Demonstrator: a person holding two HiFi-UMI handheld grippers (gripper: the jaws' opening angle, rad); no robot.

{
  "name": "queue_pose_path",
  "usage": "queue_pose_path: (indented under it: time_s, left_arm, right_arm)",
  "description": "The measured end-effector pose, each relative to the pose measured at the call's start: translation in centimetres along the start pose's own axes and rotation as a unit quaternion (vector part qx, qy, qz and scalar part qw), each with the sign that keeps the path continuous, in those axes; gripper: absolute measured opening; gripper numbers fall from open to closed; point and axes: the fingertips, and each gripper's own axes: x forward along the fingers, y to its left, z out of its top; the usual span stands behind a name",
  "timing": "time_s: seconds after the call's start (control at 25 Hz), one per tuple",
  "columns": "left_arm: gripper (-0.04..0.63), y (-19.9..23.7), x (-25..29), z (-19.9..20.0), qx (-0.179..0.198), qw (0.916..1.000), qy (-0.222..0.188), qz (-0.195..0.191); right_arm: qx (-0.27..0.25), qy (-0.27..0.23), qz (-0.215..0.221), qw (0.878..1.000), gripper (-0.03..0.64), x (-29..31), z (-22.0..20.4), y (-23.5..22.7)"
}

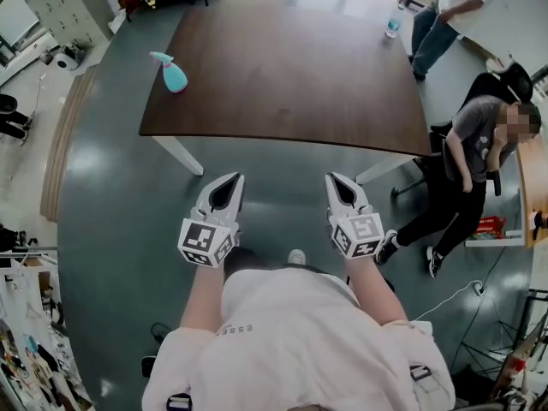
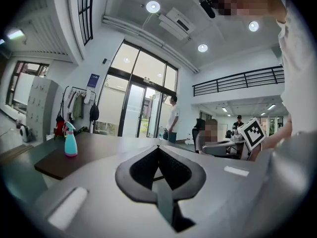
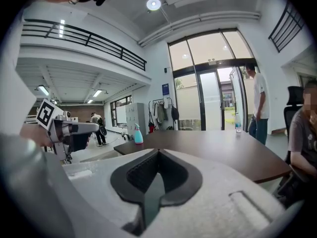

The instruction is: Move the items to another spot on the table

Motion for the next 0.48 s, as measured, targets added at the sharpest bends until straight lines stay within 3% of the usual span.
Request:
queue_pose_path:
  time_s: [0.48]
  left_arm:
    - [0.017,15.2,-3.7,4.3,0.009,0.9995,-0.014,0.025]
  right_arm:
    - [-0.009,-0.008,0.014,1.000,-0.009,12.6,4.7,8.5]
